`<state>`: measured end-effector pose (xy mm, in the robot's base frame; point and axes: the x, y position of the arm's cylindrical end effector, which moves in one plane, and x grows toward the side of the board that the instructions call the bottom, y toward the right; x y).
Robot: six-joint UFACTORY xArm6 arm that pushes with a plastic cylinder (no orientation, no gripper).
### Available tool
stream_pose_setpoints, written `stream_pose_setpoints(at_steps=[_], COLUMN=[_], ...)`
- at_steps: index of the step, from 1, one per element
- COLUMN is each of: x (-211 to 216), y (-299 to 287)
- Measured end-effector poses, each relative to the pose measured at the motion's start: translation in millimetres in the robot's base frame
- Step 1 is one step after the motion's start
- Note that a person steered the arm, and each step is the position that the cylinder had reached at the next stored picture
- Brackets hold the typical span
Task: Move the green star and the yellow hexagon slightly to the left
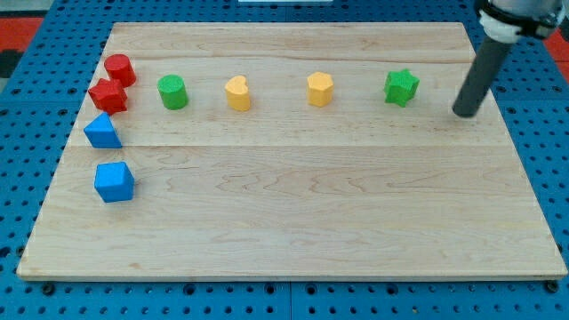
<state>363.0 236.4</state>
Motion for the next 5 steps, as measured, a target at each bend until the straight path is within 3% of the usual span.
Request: stream_pose_setpoints(at_steps=[1, 3, 4, 5], x=[-45, -54, -47, -46], y=[-27, -202, -218, -162])
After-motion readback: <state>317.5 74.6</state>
